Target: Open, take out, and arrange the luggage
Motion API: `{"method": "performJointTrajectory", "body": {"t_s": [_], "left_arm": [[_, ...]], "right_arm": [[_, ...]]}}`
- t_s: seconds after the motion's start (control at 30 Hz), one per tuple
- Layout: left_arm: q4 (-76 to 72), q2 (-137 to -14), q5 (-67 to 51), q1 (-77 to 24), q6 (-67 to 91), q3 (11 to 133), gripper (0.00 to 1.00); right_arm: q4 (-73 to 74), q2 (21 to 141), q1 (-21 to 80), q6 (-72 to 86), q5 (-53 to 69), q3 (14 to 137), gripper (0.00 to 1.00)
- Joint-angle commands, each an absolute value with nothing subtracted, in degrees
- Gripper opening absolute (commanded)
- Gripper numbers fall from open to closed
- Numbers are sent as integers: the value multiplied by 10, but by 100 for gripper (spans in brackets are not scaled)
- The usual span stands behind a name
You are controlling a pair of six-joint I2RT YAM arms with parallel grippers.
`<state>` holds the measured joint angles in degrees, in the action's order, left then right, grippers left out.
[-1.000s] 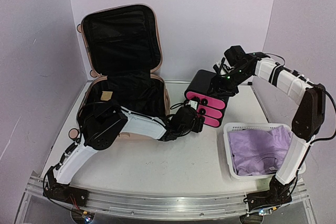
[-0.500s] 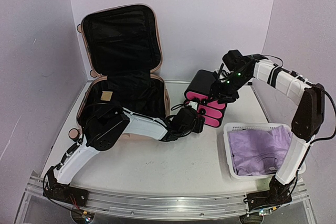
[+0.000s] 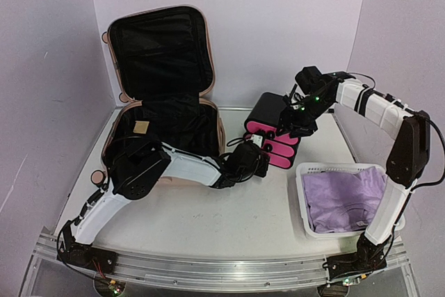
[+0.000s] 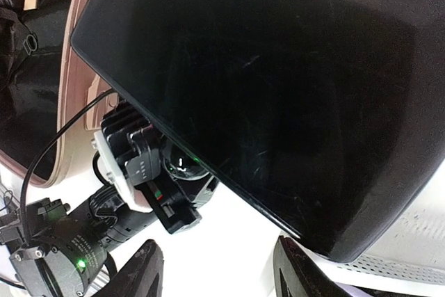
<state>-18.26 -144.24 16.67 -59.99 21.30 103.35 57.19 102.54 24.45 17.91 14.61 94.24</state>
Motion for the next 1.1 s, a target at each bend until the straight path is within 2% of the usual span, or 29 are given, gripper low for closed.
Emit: {"method": "performJointTrajectory", "body": {"t_s": [0.0,0.23,0.27,0.37,0.4,0.53,0.8,1.07], "left_arm": [[-179,-1380,165,-598,197,988,30],[-179,-1322,155,-608,197,896,30],[-179,-1320,151,-608,193,894,35],[-179,-1328,152,-608,186,906,61],[-179,-1334,153,-606,188,914,66],[-178,-1361,156,-604,205,948,74],[-172,-1410,151,-590,233,1016,75],[-163,-1442,136,-588,253,1053,66]], "right_arm": [[558,1017,244,185,135,946,55],[552,1020,243,187,134,947,56],[550,1020,244,187,134,947,56],[549,1019,243,187,134,946,56],[550,1019,243,187,134,946,55],[550,1014,244,188,132,943,56],[550,1010,243,192,136,941,56],[549,1009,244,193,139,942,56]]}}
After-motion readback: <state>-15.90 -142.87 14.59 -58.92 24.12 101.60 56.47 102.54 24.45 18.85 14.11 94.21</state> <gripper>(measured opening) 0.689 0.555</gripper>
